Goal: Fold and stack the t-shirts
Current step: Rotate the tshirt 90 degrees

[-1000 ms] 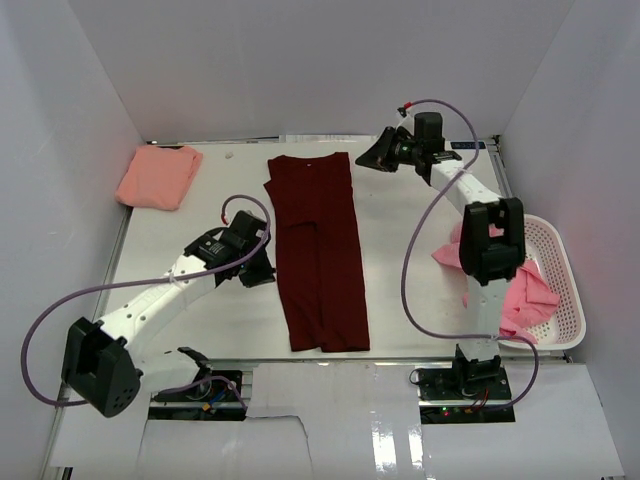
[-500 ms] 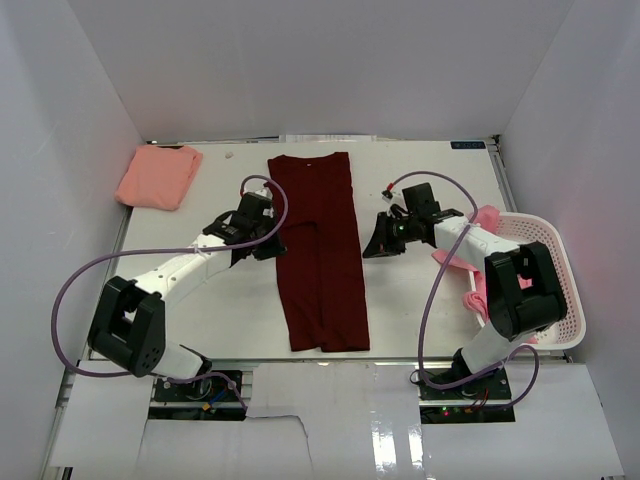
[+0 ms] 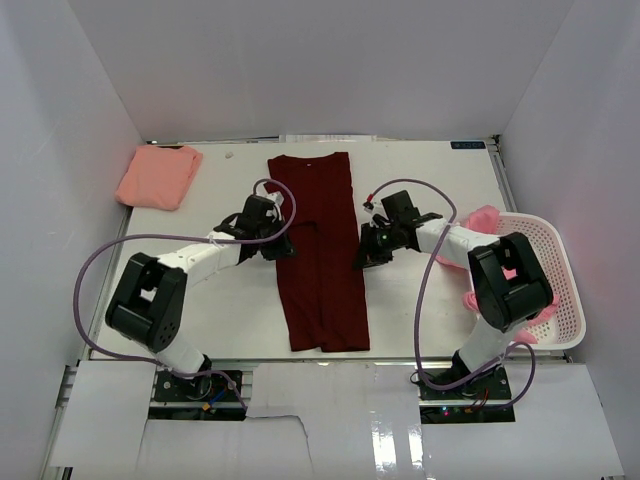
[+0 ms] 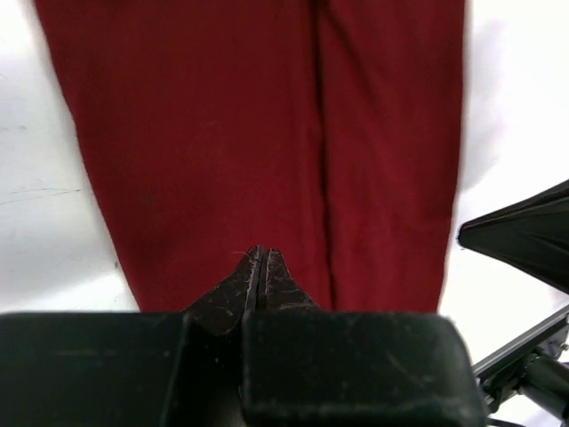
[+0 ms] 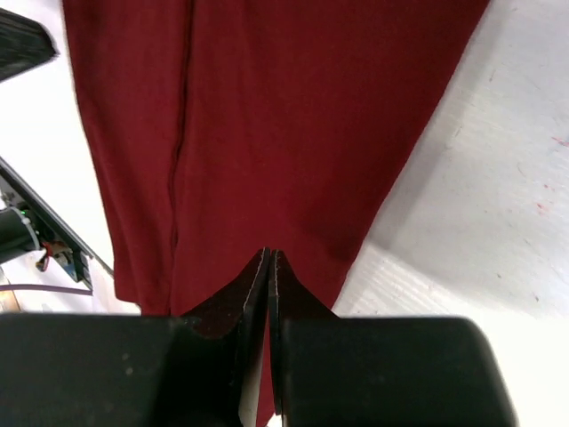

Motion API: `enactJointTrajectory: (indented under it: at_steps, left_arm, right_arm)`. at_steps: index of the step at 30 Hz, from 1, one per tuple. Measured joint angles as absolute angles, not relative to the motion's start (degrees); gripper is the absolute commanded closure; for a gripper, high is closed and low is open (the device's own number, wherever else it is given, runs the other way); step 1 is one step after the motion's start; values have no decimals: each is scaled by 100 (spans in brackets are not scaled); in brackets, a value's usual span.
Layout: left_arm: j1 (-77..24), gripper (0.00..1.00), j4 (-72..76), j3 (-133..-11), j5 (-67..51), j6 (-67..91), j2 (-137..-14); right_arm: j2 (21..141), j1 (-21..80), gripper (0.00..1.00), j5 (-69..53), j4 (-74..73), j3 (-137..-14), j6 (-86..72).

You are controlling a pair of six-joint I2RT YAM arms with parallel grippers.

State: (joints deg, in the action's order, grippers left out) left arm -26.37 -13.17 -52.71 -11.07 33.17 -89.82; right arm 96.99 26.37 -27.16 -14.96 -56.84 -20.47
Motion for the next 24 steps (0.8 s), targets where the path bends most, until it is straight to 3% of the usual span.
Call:
enactJointTrajectory:
  at_steps: [16, 24]
  left_arm:
    - [-2637, 100, -1406, -5413, -1094, 3387, -9826]
    - [-2626, 100, -1634, -6139, -985, 3341, -10442]
  right_arm:
    - [10619, 2740, 92, -2451, -1544, -6390, -1927]
    - [11004, 2740, 92, -2311, -1660, -6709, -1905]
